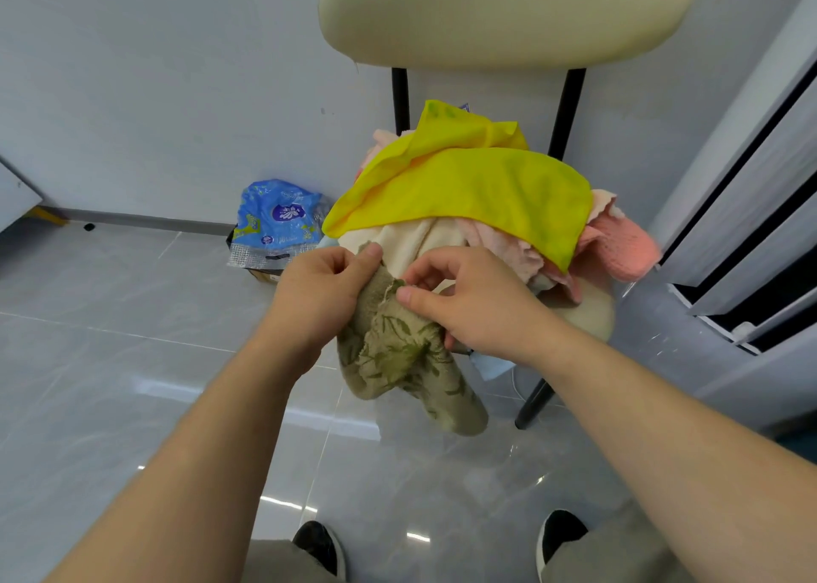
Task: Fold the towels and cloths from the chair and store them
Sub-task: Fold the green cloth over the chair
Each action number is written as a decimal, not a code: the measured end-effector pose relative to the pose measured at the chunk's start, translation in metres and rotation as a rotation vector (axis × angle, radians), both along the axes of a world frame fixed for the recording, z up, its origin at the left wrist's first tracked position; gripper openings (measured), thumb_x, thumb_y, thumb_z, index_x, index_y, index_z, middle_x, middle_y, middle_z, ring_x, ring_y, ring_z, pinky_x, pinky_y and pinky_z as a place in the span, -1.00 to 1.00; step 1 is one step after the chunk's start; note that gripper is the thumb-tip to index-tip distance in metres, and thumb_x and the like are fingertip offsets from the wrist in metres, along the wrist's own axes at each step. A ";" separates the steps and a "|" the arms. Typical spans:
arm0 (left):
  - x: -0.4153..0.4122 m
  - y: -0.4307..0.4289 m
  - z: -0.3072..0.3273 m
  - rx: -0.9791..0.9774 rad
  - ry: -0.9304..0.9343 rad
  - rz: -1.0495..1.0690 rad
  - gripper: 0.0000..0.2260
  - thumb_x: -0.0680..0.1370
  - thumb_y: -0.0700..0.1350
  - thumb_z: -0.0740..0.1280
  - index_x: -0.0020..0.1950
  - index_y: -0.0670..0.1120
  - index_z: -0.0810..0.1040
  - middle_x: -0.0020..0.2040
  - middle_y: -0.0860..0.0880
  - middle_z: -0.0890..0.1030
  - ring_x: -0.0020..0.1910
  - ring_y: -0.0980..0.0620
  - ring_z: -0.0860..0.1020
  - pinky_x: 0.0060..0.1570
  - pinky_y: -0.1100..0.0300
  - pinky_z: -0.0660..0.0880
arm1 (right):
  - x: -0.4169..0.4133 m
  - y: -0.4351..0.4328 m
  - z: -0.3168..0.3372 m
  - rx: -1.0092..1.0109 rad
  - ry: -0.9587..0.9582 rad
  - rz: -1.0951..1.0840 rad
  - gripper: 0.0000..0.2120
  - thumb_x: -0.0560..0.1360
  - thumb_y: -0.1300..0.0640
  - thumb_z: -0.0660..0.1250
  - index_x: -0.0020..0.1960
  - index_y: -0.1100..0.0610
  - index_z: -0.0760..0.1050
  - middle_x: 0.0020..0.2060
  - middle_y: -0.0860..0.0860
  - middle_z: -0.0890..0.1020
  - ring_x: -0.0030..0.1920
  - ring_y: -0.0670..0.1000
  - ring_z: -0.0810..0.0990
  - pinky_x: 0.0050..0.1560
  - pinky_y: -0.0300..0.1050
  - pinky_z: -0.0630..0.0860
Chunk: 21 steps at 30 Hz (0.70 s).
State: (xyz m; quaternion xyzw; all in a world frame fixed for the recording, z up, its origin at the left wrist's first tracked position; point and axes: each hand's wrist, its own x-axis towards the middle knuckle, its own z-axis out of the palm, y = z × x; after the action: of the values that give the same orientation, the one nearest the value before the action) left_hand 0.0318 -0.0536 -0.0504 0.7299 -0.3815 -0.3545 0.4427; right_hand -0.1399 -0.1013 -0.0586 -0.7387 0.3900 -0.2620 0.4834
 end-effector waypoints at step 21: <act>0.000 0.013 0.010 0.001 0.215 -0.274 -0.78 0.62 -0.18 0.30 0.05 -0.30 0.66 -0.17 -0.22 0.63 -0.35 0.09 0.55 -0.39 0.35 0.45 | 0.003 -0.004 -0.005 -0.132 -0.021 -0.087 -0.88 0.47 0.04 0.51 -0.12 0.01 0.58 -0.27 -0.13 0.62 -0.34 -0.22 0.51 -0.21 -0.25 0.43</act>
State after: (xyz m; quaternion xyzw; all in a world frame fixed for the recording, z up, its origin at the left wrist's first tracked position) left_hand 0.0318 -0.0407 -0.0408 0.6292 -0.4276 -0.4878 0.4282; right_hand -0.1371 -0.1048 -0.0632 -0.7485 0.3985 -0.3156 0.4258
